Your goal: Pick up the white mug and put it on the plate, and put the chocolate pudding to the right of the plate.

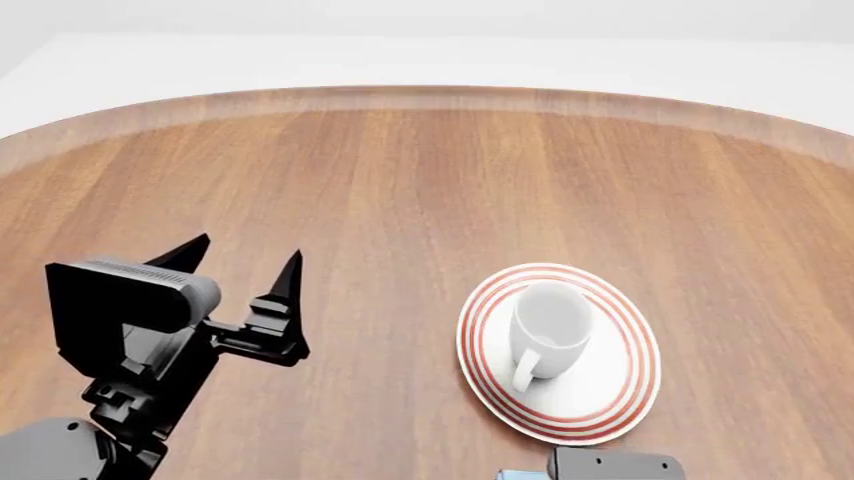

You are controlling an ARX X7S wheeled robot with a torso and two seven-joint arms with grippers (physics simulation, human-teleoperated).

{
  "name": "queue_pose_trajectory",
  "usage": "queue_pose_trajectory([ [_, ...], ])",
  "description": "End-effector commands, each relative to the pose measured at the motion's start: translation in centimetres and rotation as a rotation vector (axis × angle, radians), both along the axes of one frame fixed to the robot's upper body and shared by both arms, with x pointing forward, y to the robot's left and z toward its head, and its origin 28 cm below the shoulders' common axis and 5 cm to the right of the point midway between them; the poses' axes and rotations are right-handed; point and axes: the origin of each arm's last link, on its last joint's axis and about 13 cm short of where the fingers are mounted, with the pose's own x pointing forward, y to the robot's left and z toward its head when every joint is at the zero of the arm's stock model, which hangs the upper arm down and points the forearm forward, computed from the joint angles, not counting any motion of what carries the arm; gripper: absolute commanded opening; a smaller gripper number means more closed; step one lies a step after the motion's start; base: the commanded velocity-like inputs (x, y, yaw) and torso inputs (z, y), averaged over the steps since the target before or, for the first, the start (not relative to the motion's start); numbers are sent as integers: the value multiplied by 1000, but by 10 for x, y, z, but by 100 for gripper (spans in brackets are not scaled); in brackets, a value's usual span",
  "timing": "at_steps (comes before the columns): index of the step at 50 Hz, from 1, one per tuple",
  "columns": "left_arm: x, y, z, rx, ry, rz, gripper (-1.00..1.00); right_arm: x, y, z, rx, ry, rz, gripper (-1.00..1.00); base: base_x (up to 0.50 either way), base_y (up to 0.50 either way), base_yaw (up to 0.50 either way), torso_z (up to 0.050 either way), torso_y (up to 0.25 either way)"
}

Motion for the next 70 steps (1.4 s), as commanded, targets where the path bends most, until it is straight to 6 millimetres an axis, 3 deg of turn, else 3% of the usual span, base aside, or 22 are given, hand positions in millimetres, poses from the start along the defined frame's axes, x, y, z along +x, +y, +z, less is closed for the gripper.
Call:
queue_pose_trajectory([
  [1,2,-3,2,-14,-17,-31,100,2,4,-4,13,-15,27,100,0,0,0,0,0],
  [36,4,-3,-2,-17,-2,-28,100,4,3,-21,12,43,26,100,0,0,0,0,0],
  [37,4,-3,-3,-20,-1,-28,100,2,4,-22,-14,32,51,-100,0,0,0,0,0],
  [54,4,-2,-3,-20,-1,-23,100,1,6,-19,-45,-32,112,-100,0,0,0,0,0],
  [60,3,-2,-3,-19,-2,-24,100,5,0,-9,-68,-142,117,-100,0,0,0,0,0],
  [70,2,0,-3,-19,-3,-17,100,-1,-22,33,-52,-245,108,-100,0,0,0,0,0],
])
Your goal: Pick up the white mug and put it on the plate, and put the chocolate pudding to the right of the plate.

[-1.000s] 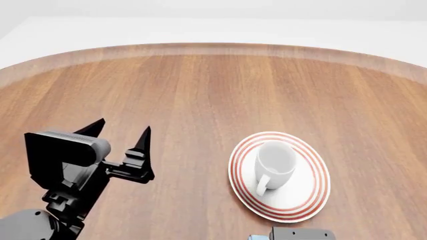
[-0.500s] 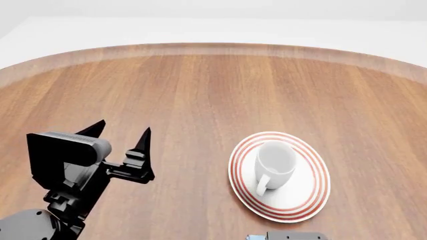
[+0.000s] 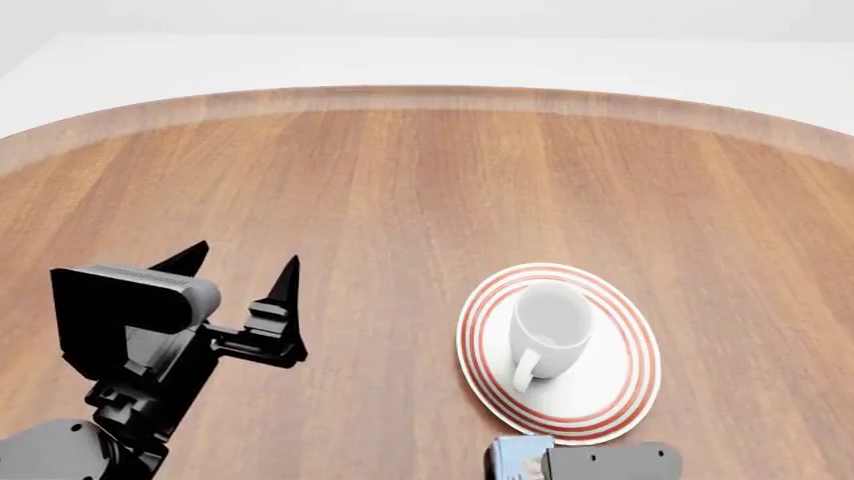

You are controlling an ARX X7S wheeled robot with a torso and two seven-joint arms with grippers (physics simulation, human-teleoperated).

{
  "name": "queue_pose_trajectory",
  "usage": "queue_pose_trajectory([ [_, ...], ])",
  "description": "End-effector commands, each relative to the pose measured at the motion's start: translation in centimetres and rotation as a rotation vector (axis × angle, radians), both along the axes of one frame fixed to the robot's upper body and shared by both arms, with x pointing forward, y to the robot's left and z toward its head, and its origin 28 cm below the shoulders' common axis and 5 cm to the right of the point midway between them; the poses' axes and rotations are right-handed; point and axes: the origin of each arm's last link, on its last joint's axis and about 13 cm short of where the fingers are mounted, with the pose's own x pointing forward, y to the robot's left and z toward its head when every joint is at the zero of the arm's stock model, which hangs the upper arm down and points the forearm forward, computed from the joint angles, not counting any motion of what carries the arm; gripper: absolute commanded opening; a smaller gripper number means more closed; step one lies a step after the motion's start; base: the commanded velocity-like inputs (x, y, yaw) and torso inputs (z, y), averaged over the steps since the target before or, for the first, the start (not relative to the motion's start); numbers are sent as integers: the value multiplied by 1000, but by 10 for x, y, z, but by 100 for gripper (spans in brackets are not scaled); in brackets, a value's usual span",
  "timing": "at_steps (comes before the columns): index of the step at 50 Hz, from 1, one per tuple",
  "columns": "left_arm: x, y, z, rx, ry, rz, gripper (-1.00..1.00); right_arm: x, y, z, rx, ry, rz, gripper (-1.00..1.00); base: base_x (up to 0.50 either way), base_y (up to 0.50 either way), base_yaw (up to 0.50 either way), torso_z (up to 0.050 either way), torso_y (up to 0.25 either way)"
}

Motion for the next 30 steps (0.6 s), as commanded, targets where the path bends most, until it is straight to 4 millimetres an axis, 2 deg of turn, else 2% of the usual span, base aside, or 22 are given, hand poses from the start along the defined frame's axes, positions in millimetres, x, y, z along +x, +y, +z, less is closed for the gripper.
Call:
queue_pose_trajectory([
  [1,-1,-2,3,-12,-24,-29,100,-3,-17,39,21,-143,20,-100,0,0,0,0,0],
  [7,-2,-1,5,-13,-25,-21,100,-2,-37,62,30,-169,10,-100,0,0,0,0,0],
  [17,-4,-1,7,-8,-30,-18,100,-6,-57,77,13,-175,-40,-100,0,0,0,0,0],
  [30,-4,-1,9,-5,-34,-15,100,-2,-83,94,-101,-276,-205,-100,0,0,0,0,0],
])
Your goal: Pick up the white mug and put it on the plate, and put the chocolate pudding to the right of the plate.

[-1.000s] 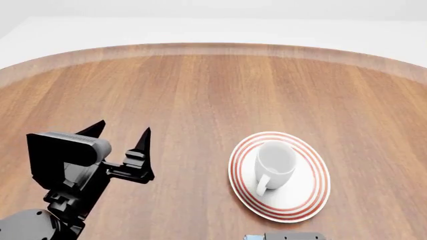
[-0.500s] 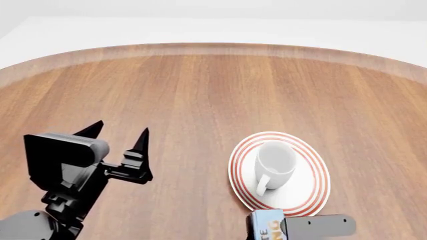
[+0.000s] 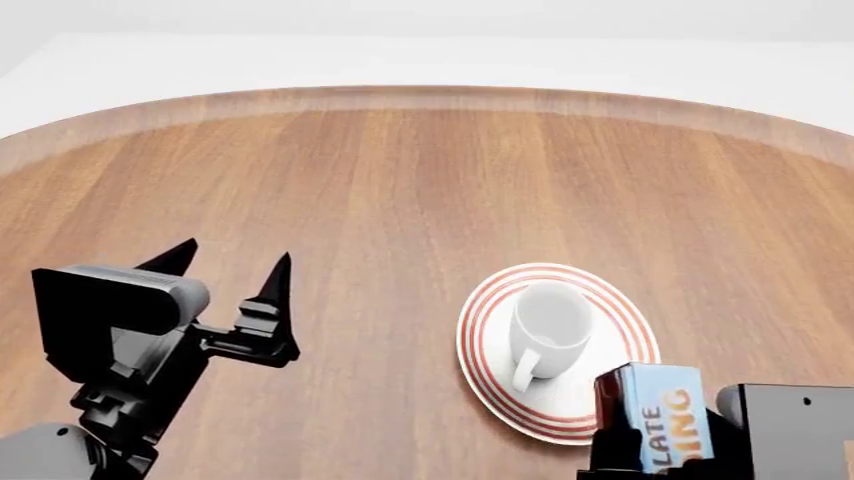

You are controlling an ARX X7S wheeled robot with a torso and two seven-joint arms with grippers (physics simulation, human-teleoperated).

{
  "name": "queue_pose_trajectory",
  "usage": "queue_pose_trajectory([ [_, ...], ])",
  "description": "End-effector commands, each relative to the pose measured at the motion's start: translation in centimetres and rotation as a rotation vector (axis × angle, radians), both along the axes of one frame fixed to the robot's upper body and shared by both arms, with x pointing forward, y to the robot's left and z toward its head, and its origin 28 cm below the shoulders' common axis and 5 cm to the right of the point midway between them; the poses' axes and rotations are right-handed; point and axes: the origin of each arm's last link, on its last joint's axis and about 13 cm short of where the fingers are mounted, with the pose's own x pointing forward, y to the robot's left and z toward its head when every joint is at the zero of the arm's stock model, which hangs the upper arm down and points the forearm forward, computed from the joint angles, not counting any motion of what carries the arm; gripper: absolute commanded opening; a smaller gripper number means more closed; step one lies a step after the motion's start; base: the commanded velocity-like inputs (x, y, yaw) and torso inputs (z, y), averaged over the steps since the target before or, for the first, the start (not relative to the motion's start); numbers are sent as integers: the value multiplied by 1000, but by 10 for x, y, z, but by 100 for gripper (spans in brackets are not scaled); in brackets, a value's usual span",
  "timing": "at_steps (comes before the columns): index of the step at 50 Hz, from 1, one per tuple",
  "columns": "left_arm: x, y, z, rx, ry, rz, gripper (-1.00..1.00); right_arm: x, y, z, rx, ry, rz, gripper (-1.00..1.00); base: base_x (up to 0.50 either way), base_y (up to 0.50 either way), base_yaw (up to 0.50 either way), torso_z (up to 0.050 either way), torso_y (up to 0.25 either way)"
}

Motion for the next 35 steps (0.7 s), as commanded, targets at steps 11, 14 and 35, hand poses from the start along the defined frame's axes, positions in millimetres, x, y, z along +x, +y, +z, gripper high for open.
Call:
queue_pose_trajectory([
  [11,1,-6,3,-1,-22,-34,100,6,-38,42,-218,-300,-257,-100,0,0,0,0,0],
  [14,1,-6,4,2,-24,-34,100,10,-39,50,-263,-366,-289,-100,0,0,0,0,0],
  [35,2,-9,1,5,-22,-52,100,24,-58,90,-446,-576,-223,-100,0,0,0,0,0],
])
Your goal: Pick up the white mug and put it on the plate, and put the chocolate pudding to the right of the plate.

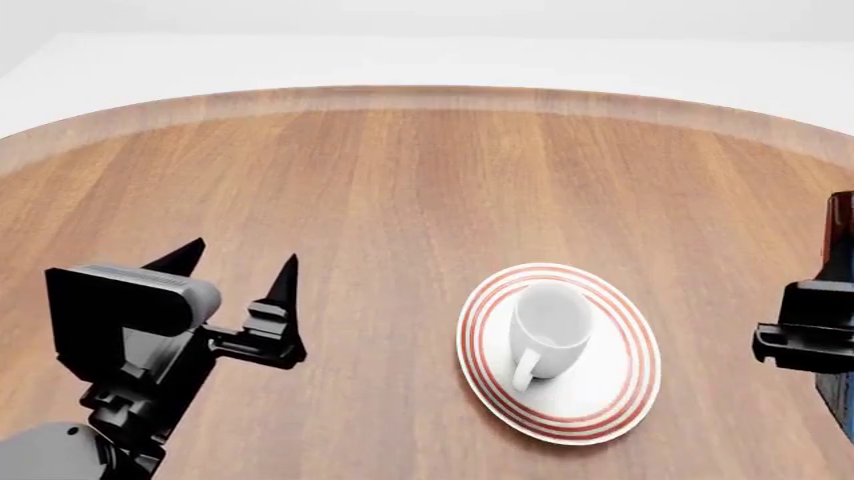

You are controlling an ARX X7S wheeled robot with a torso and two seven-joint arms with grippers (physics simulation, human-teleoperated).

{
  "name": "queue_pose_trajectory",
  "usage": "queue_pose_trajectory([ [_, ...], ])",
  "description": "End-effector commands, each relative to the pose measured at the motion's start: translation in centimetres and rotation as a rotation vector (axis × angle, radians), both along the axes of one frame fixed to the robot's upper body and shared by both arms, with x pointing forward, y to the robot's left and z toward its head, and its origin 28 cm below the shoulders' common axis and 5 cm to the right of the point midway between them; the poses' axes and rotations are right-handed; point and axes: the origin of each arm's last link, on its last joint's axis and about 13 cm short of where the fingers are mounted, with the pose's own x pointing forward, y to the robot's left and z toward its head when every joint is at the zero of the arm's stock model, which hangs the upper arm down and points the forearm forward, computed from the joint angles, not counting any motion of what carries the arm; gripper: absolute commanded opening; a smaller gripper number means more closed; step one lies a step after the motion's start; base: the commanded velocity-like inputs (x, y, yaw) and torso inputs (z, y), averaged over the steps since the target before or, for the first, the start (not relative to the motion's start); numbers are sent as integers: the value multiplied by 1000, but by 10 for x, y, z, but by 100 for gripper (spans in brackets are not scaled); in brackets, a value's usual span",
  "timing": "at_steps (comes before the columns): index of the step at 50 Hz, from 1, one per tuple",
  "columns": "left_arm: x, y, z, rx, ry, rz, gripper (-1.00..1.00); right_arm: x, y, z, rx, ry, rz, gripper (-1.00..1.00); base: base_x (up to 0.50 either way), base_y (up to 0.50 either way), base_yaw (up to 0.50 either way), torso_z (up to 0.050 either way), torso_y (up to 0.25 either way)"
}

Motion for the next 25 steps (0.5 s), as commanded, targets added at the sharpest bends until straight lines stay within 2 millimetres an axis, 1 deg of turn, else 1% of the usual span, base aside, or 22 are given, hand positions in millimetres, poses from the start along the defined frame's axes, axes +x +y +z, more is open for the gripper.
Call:
queue_pose_trajectory([
  [1,1,-5,2,-9,-19,-43,100,6,-13,23,-86,-105,48,-100,0,0,0,0,0],
  [2,1,-5,2,-9,-18,-44,100,4,-15,24,-86,-114,54,-100,0,0,0,0,0],
  [5,2,-7,1,-7,-15,-47,100,10,-20,29,-70,-99,107,-100,0,0,0,0,0],
  [8,2,-7,1,-5,-13,-49,100,20,-24,33,-66,-69,152,-100,0,0,0,0,0],
  [9,2,-7,1,-5,-12,-50,100,26,-28,33,-80,-60,160,-100,0,0,0,0,0],
  [10,2,-8,1,-4,-12,-50,100,31,-27,27,-81,-13,174,-100,0,0,0,0,0],
  [11,3,-8,0,-3,-11,-52,100,42,-27,27,-72,13,181,-100,0,0,0,0,0],
  [12,3,-9,0,-2,-10,-53,100,48,-27,37,-81,-39,173,-100,0,0,0,0,0],
  [14,3,-9,1,-1,-10,-55,100,60,-31,40,-96,-33,161,-100,0,0,1,0,0],
  [16,3,-10,2,0,-13,-56,100,66,-33,41,-95,-31,153,-100,0,0,0,0,0],
  [18,3,-11,2,3,-14,-59,100,78,-39,40,-119,-20,124,-100,0,0,0,0,0],
  [20,3,-11,1,4,-13,-60,100,86,-43,39,-117,-10,108,-100,0,0,0,0,0],
  [23,4,-11,0,4,-10,-59,100,92,-45,39,-126,3,118,-100,0,0,0,0,0],
  [25,4,-11,0,5,-6,-60,100,101,-47,39,-150,15,111,-100,0,0,0,0,0],
])
